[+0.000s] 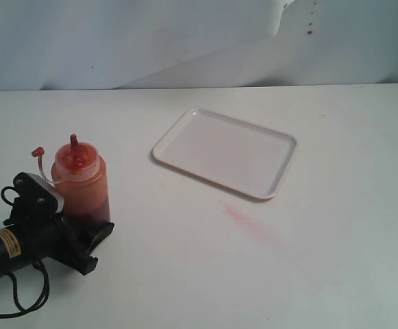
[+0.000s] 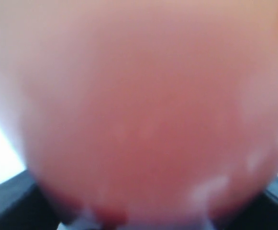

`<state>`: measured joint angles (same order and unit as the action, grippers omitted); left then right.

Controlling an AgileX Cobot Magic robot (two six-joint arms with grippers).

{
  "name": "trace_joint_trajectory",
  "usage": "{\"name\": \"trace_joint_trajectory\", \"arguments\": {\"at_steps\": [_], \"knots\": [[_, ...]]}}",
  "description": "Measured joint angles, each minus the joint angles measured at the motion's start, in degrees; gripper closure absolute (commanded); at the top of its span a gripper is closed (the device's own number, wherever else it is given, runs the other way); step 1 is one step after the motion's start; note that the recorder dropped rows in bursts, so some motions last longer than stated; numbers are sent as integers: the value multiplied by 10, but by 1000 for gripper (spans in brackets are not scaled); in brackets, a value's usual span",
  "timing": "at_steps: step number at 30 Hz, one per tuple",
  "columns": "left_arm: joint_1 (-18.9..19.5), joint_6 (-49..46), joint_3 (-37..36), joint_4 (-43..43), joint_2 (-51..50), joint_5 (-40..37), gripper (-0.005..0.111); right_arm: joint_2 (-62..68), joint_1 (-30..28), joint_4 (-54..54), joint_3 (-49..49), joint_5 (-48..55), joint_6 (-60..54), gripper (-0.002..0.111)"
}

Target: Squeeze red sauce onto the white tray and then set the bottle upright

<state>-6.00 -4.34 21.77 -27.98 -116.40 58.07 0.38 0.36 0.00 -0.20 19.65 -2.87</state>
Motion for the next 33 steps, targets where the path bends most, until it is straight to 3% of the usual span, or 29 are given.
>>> {"name": "trace_joint_trajectory", "arguments": {"at_steps": [33], "knots": [[0, -3, -3, 2, 8, 3, 107, 0, 0, 0, 0, 0, 0, 108]]}}
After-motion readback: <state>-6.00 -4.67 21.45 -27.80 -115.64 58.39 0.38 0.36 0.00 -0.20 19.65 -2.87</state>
